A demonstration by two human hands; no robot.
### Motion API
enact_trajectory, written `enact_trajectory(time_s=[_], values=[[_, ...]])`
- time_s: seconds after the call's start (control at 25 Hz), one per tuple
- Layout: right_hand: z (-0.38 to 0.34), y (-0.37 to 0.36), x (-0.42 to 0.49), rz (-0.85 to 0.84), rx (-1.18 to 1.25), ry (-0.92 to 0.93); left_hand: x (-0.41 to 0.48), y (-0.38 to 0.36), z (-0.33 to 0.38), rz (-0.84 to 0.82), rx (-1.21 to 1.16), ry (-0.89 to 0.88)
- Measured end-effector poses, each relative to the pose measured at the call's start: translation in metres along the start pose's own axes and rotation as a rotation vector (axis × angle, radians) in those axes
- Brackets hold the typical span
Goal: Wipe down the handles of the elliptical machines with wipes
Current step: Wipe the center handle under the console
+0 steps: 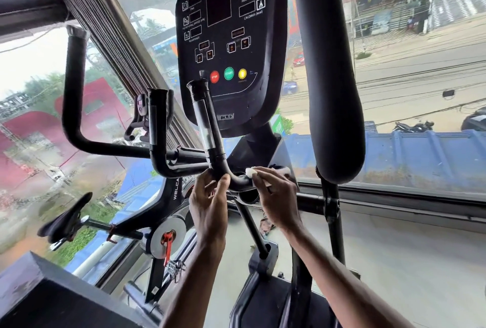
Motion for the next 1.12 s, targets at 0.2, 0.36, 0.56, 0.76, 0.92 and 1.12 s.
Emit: enact_trajectory(time_s=[0.2, 0.36, 0.56, 0.76, 0.92, 1.12], values=[[0.01, 0.003, 0.002, 0.044, -0.107, -0.035, 0.002, 0.004, -0.001, 0.048, 0.027, -0.017], [-0.011, 0.0, -0.007, 0.027, -0.074, 0.093, 0.002, 0.003, -0.001, 0.031, 0.028, -0.014], [-0.015, 0.003, -0.006, 0.016, -0.066, -0.031, 0.003, 0.005, -0.005, 0.016, 0.026, -0.014], [-0.028, 0.003, -0.009, 0.026, -0.049, -0.007, 0.003, 0.005, -0.005, 0.034, 0.019, -0.012], [-0.048, -0.006, -0.008, -0.034, 0.086, -0.021, 0.001, 0.006, -0.003, 0.011, 0.012, -0.037], [-0.06, -0.008, 0.009, -0.036, 0.18, -0.058, 0.005, 0.01, 0.0, -0.016, -0.004, -0.031]])
Point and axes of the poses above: each hand's wrist, its own x-axis towards the middle knuckle, its own y-axis out of the back of the hand, z = x × y, the point moved 5 cm from there along x, towards the middle knuckle, and after that the axes turned 14 degrees about y, right-handed, at the moved point
